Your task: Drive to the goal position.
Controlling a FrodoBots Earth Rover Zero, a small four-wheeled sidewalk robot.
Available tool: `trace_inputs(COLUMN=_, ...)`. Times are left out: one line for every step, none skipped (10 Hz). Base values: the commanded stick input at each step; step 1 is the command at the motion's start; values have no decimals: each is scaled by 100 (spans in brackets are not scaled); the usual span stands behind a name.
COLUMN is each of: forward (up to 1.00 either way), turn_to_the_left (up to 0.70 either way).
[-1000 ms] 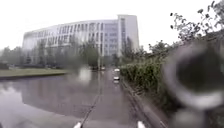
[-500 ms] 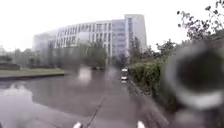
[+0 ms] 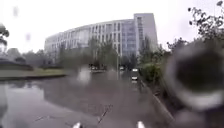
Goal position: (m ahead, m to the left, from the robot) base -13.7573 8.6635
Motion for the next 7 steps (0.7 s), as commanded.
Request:
trace_inputs(forward=0, turn_to_the_left=45)
trace_inputs(forward=0, turn_to_the_left=45)
trace_inputs(forward=0, turn_to_the_left=45)
trace_inputs(forward=0, turn_to_the_left=45)
trace_inputs(forward=0, turn_to_the_left=45)
trace_inputs(forward=0, turn_to_the_left=45)
trace_inputs(forward=0, turn_to_the_left=45)
